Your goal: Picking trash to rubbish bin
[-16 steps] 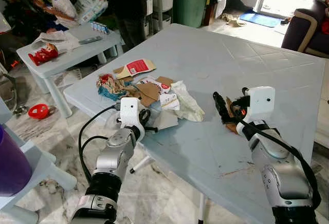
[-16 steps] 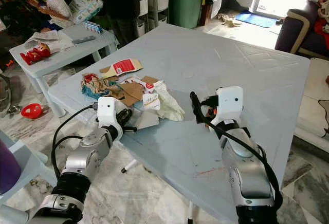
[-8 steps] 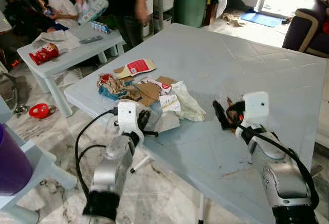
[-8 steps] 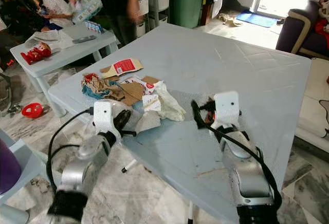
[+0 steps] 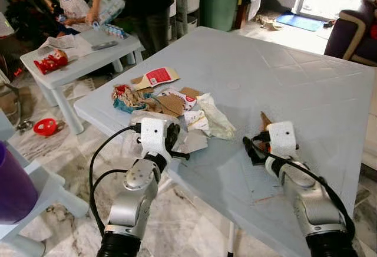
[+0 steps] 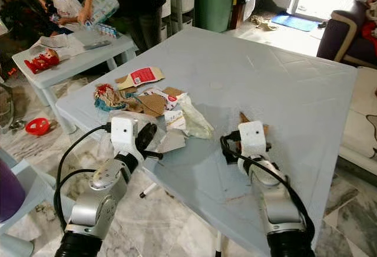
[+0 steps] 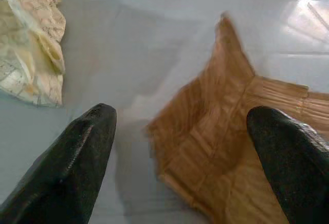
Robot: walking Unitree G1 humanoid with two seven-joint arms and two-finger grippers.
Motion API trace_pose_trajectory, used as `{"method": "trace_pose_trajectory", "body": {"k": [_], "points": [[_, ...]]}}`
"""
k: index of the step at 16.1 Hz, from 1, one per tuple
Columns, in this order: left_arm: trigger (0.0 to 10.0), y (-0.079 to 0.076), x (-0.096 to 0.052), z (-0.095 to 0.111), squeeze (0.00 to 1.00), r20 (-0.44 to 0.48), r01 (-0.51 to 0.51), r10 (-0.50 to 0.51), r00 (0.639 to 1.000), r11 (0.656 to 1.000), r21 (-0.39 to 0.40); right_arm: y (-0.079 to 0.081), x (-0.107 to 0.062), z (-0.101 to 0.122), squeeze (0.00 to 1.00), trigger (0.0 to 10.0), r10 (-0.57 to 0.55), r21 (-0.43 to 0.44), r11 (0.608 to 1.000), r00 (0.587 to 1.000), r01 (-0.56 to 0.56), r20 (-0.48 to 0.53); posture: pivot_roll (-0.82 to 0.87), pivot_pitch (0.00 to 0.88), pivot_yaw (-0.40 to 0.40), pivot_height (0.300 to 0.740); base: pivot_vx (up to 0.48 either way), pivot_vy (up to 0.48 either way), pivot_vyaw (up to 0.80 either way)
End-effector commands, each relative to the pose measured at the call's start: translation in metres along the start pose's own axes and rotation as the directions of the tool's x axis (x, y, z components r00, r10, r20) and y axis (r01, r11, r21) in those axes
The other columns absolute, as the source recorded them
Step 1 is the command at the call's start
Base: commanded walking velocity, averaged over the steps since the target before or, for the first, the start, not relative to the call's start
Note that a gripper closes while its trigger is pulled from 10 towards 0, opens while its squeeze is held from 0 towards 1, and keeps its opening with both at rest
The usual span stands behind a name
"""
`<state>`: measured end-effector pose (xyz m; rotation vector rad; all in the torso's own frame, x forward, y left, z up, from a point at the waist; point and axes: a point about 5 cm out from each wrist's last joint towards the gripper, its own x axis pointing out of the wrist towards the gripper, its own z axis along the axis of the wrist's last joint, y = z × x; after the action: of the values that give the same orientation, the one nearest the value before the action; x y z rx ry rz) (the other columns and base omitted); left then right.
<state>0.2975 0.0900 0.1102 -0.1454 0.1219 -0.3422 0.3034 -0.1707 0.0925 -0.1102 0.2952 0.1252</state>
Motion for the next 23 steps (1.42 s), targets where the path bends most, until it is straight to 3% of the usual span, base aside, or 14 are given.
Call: {"method": "trace_pose_trajectory", "body": {"k": [1,19,23], "points": [[0.0,-0.003,0.000,0.006,0.00,0.021,0.015,-0.015,1.000,1.000,0.010,-0.002,0.002,0.005,0.00,0.0,-0.012,0.001,1.000,1.000,0.012,0.018,-0.05,0.000,0.004,0.740,0.000,0.000,0.00],[0.0,-0.004,0.001,0.027,0.00,0.142,0.005,-0.007,0.990,1.000,0.011,-0.016,0.003,0.006,0.00,0.0,-0.100,0.095,0.991,0.994,0.095,0.047,-0.05,0.000,0.006,0.740,0.000,0.000,0.00],[0.0,0.004,-0.001,0.049,0.00,0.271,-0.089,0.052,0.961,0.988,0.127,-0.020,-0.002,0.037,0.00,0.0,-0.141,0.166,0.980,0.970,0.109,0.198,-0.05,0.000,0.005,0.740,0.000,0.000,0.00]]}}
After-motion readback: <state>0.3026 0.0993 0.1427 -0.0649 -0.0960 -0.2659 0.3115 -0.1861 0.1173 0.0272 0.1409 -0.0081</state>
